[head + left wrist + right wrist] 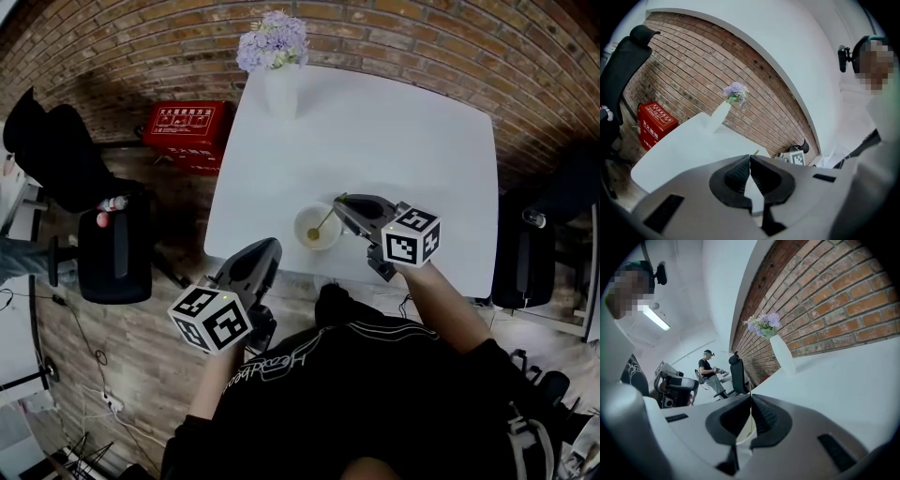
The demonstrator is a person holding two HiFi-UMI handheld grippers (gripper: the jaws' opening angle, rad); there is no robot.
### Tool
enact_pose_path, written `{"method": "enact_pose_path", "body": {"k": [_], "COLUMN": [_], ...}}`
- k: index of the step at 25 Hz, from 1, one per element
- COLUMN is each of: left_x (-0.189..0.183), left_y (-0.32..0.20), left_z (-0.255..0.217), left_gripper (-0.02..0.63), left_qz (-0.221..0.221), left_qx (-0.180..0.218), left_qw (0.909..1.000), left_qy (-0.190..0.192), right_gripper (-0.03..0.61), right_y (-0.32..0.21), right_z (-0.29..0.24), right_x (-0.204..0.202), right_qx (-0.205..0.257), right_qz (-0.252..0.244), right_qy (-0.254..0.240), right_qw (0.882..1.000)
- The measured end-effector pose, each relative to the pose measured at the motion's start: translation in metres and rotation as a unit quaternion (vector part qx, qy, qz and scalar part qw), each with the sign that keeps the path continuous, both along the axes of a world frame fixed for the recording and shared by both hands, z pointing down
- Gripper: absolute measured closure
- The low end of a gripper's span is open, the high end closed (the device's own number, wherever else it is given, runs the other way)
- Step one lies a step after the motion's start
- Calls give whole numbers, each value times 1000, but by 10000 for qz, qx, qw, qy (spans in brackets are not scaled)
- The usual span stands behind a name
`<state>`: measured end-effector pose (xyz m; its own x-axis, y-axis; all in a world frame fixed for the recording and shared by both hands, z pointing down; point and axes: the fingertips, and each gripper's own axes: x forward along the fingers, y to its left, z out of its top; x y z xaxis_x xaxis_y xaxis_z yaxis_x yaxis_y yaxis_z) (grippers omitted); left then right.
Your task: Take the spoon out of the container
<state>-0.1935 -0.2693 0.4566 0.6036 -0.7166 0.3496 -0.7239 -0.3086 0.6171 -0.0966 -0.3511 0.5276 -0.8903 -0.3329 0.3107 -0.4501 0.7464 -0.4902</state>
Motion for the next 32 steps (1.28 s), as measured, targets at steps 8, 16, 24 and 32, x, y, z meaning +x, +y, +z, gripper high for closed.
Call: {"method": "enact_pose_path", "body": {"k": [8, 16, 24, 32], "left_x": [-6, -3, 3, 12], "left_y": [24, 54, 82, 116], "left_z": [-15, -35, -59, -75], "left_gripper": [609, 609, 609, 609], "left_qz": [-157, -138, -97, -39], "left_qx": [161, 363, 663, 903], "left_qw": [9997, 9992, 9977, 9959], "left_qy": [-46, -85, -62, -71], "right_gripper": [578, 578, 578, 578], "right_y": [11, 29, 77, 137], "right_z": [-36, -84, -135, -153], "right_x": [2, 19, 22, 22], "right_qx": [364, 870, 1325, 1396], "right_qz": [95, 443, 323, 139], "right_qy": [-62, -167, -264, -312], "right_qw": [9993, 9951, 9903, 9896]}}
